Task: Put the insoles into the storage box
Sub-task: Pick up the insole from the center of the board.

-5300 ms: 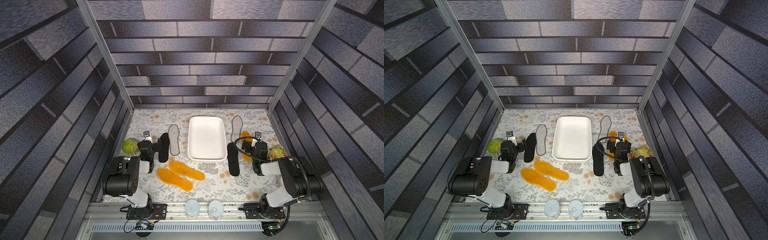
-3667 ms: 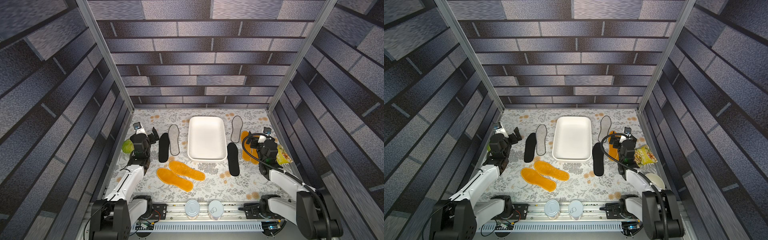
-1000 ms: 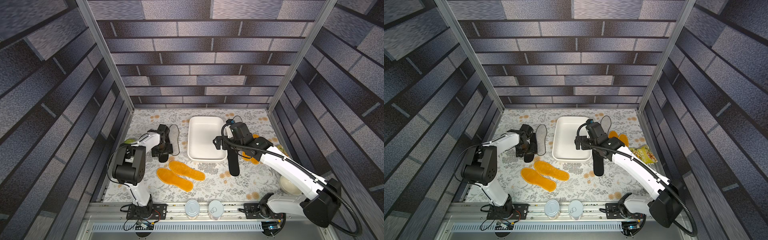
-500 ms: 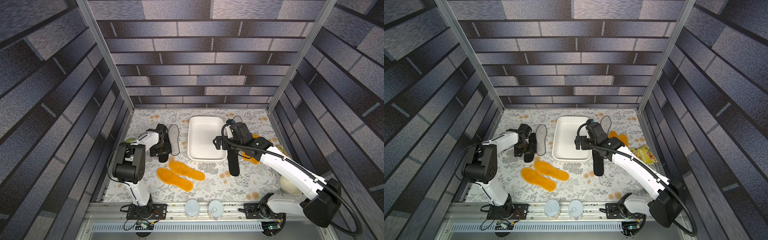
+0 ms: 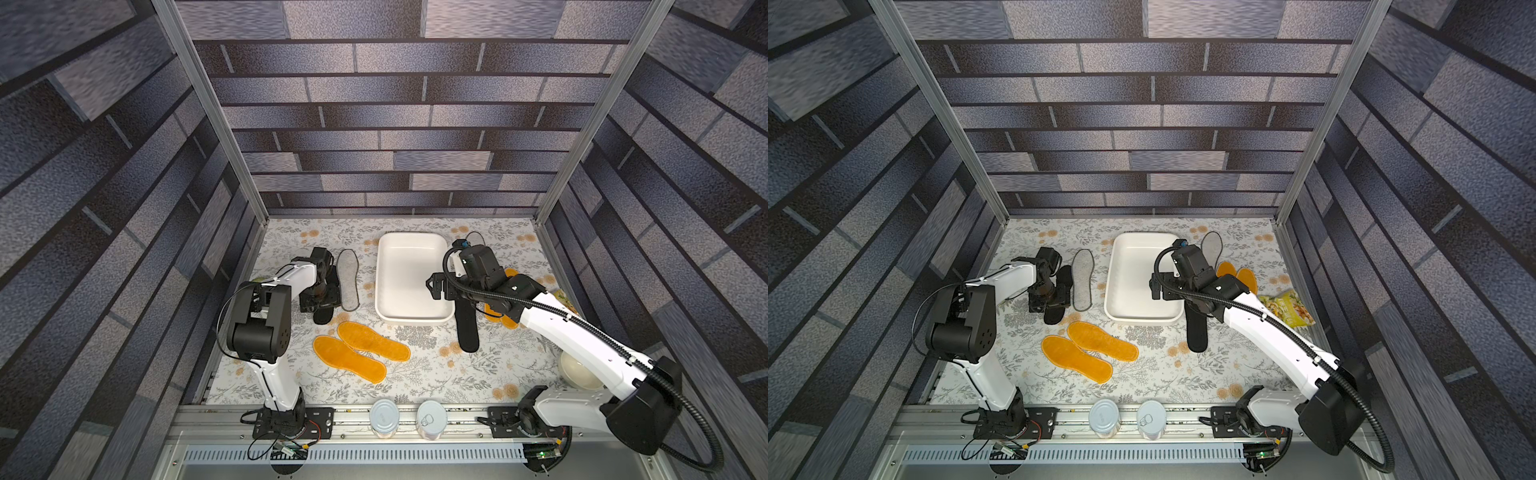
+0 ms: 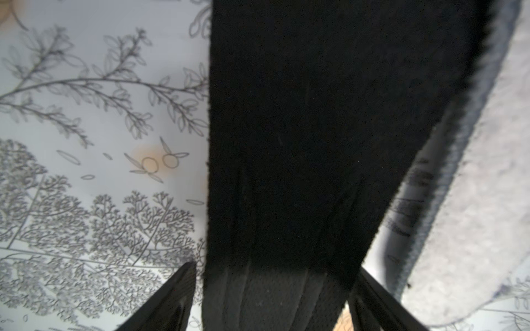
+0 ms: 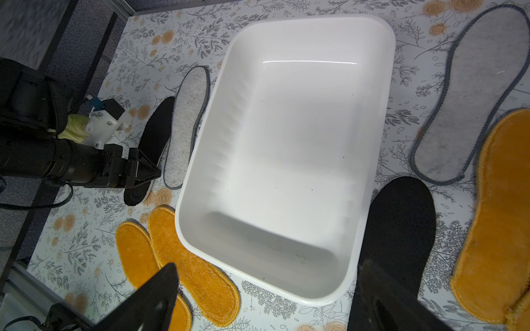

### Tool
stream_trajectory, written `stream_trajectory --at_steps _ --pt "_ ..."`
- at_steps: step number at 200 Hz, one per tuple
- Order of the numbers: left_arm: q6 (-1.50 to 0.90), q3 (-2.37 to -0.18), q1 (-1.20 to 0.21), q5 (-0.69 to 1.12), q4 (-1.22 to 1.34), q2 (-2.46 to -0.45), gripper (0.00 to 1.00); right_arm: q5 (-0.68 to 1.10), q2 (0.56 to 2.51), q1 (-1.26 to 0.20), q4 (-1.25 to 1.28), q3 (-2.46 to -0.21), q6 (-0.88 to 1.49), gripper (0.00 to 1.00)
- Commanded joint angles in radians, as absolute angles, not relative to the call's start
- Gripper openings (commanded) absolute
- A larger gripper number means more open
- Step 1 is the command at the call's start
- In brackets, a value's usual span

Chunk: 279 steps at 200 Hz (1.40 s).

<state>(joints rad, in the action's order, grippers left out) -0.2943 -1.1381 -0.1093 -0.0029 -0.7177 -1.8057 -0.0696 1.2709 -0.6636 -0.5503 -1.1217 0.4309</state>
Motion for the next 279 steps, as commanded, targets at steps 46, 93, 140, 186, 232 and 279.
stream_trajectory --at_steps 46,93,140,186,232,279 --pt "-0.272 -1.161 -0.103 0.012 -0.713 -1.835 0.75 -0.069 1.262 -0.669 -0.566 -1.109 0.447 1.00" --pt "-0.276 -1.157 -0.095 0.053 -0.693 -1.838 0.63 -0.069 1.268 -0.671 -0.563 -1.109 0.447 1.00" --pt "-0.281 -1.151 -0.091 0.042 -0.697 -1.830 0.57 -0.067 1.273 -0.669 -0.560 -1.107 0.448 1.00" --pt "-0.289 -1.128 -0.089 0.040 -0.681 -1.804 0.50 -0.061 1.282 -0.670 -0.558 -1.106 0.451 0.99" --pt "-0.293 -1.117 -0.083 0.043 -0.687 -1.796 0.48 -0.060 1.282 -0.669 -0.557 -1.105 0.450 1.00" --pt "-0.298 -1.127 -0.083 0.023 -0.738 -1.759 0.50 -0.057 1.283 -0.670 -0.555 -1.100 0.450 1.00"
